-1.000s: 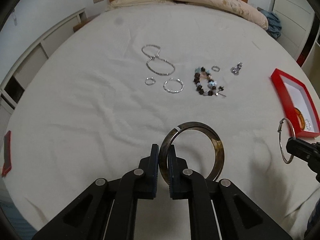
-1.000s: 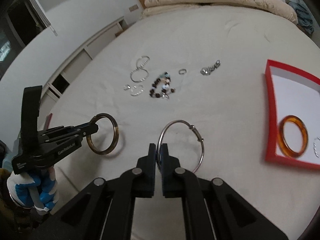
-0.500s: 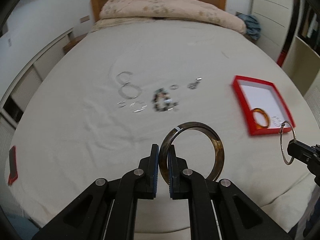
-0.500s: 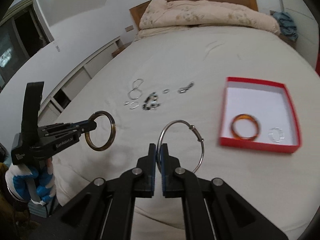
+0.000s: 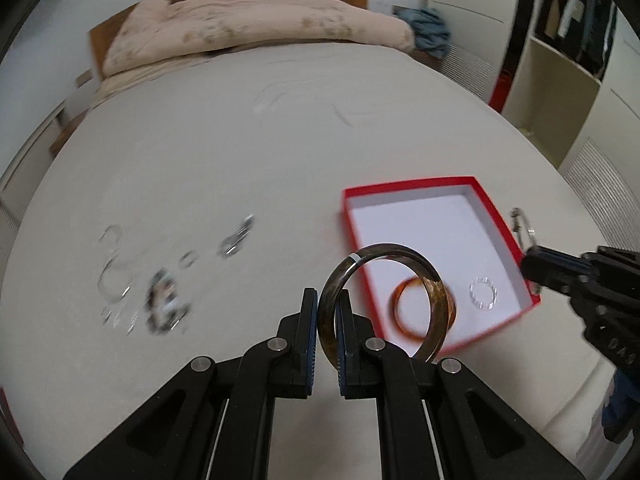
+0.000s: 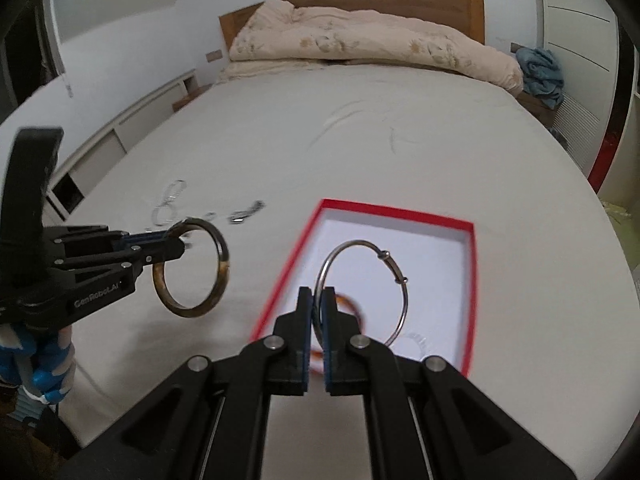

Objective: Organize jewelry
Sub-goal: 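Carry both bangles into the red box and open both tools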

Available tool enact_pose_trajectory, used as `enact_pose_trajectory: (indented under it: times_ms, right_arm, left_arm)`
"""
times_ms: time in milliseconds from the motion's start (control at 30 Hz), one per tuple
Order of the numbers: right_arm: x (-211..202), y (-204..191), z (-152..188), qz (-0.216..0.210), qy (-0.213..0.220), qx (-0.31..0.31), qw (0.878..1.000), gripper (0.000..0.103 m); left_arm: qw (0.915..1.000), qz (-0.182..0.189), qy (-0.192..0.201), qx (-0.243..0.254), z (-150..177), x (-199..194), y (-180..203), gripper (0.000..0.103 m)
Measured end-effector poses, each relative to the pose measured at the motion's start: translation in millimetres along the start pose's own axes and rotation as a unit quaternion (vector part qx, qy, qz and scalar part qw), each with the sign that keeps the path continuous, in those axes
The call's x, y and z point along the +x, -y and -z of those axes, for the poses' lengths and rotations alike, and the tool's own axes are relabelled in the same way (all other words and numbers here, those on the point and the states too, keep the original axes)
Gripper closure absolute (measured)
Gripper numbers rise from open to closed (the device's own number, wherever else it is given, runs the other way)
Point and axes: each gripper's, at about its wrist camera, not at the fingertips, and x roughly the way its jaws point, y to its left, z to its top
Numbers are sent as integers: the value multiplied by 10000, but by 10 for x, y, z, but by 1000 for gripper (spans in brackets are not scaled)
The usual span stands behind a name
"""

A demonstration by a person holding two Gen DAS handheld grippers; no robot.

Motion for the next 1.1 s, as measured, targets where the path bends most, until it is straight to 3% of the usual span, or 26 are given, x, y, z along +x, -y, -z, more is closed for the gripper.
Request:
enact_pose_trajectory:
  times_ms: [200, 433, 533, 967, 1033, 1100]
  right_arm:
    - [517, 370, -130, 134, -355, -147, 9992, 99]
    - [999, 675, 4, 168, -720, -27, 9973, 99]
    - [1093, 704, 49, 180, -800, -46, 9966, 99]
    - [1207, 804, 146, 225, -1138, -112, 9932, 97]
    - [1163, 803, 170, 252, -1144, -108, 9931, 96]
    - [1098, 822, 180, 289, -1115, -88, 9933, 94]
  left_arm:
    - [9995, -13, -229, 215, -325, 690, 328, 95]
    - [9976, -198, -461, 473, -399, 1221, 450, 95]
    - [9970, -42, -527, 560, -418, 1296, 492, 95]
    - [9953, -283, -588, 714, -357, 1455, 579, 93]
    - [9952, -262, -589, 739, -361, 1450, 588, 89]
    - [9954, -202, -607, 713, -348, 1423, 577, 78]
